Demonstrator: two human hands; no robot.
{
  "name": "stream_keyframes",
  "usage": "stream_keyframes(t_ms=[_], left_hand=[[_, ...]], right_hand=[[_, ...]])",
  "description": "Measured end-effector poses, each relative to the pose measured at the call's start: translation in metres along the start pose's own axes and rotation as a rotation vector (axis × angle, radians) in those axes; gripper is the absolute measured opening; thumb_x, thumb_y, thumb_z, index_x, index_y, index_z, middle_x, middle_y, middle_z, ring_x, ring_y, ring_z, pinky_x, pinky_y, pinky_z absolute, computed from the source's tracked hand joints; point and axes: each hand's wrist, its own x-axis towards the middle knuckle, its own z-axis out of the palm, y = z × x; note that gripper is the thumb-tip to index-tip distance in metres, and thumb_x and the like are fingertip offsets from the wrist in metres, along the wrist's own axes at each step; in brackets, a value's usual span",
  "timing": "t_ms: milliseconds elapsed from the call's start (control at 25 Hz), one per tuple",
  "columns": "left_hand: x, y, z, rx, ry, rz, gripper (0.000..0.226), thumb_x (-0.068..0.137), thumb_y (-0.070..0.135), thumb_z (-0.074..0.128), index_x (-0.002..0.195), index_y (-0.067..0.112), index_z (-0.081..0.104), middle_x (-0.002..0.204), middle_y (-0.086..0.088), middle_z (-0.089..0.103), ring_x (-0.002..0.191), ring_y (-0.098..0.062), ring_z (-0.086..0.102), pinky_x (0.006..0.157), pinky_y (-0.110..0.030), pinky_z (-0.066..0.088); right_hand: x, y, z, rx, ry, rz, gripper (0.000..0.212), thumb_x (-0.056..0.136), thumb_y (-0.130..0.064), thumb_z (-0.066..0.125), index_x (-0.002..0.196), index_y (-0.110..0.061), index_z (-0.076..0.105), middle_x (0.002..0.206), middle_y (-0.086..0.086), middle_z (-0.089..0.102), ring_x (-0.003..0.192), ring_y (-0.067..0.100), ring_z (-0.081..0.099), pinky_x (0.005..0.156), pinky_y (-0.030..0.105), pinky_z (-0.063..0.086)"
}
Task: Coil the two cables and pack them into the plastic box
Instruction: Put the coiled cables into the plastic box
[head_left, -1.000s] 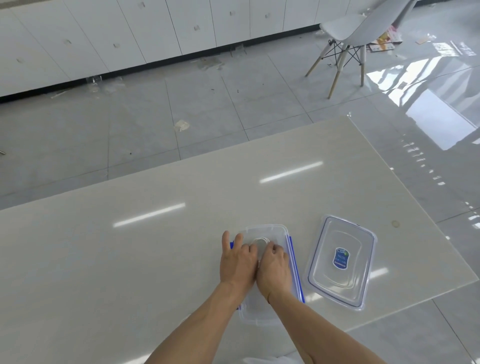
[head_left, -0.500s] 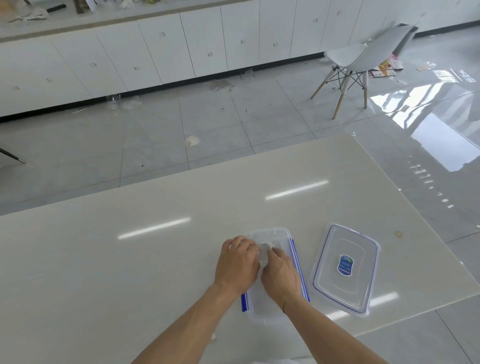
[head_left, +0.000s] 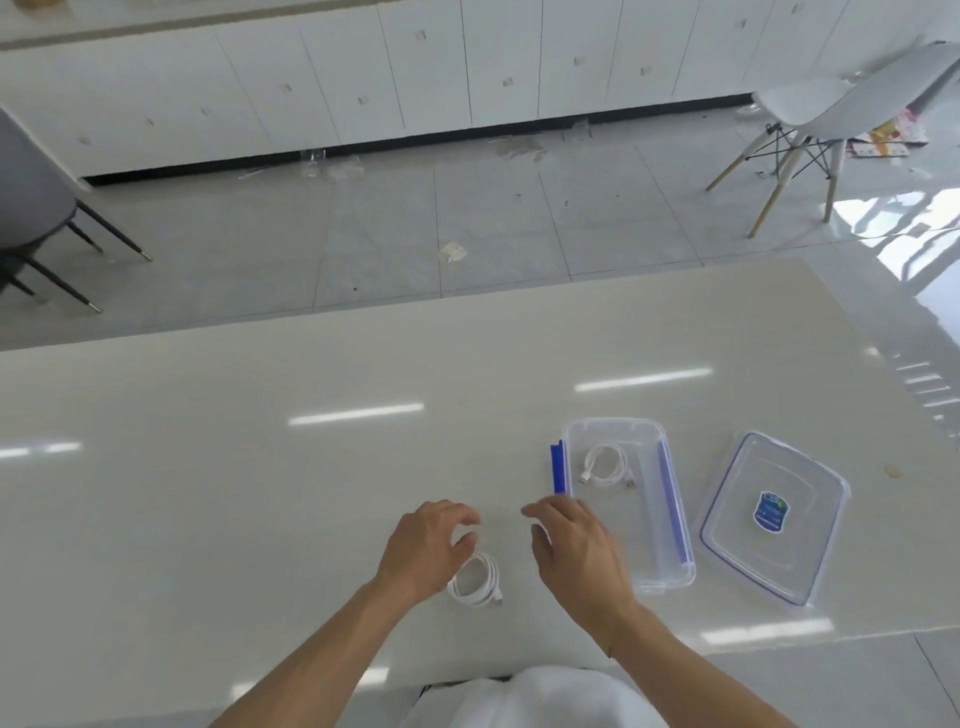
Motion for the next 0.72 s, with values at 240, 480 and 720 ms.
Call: stream_keyframes(t_ms=[240, 480, 720], left_hand=[[-0.029, -0.042, 0.002, -0.141, -0.07, -0.215, 0.027, 0.088, 0.041, 0.067, 0.113, 0.03, 0.069, 0.11, 0.015, 0.068, 0.095, -0.006, 0.061, 0.081, -0.021, 0.047], [-0.022, -0.039, 0.014, -0.256, -0.163, -0.295, 0.034, 0.083, 0.041, 0.072, 0.113, 0.025, 0.068, 0.106, 0.008, 0.069, 0.091, -0.011, 0.065, 0.078, -0.026, 0.052], [-0.013, -0.027, 0.027, -0.095, -0.162, -0.258, 0.028, 0.082, 0.033, 0.071, 0.108, 0.024, 0.066, 0.104, 0.005, 0.071, 0.092, -0.017, 0.066, 0.069, -0.028, 0.047]], right_hand=[[-0.021, -0.02, 0.044, -0.073, -0.238, 0.129, 0.038, 0.097, -0.036, 0.054, 0.133, -0.027, 0.055, 0.12, -0.008, 0.064, 0.099, 0.018, 0.067, 0.082, 0.031, 0.054], [-0.028, -0.018, 0.074, 0.008, -0.299, 0.427, 0.045, 0.093, -0.043, 0.06, 0.133, -0.023, 0.056, 0.126, -0.002, 0.062, 0.112, 0.019, 0.062, 0.088, 0.034, 0.052], [-0.024, -0.026, 0.089, 0.131, -0.264, 0.633, 0.032, 0.085, -0.034, 0.071, 0.114, -0.025, 0.063, 0.101, -0.004, 0.066, 0.09, 0.019, 0.064, 0.073, 0.03, 0.051]])
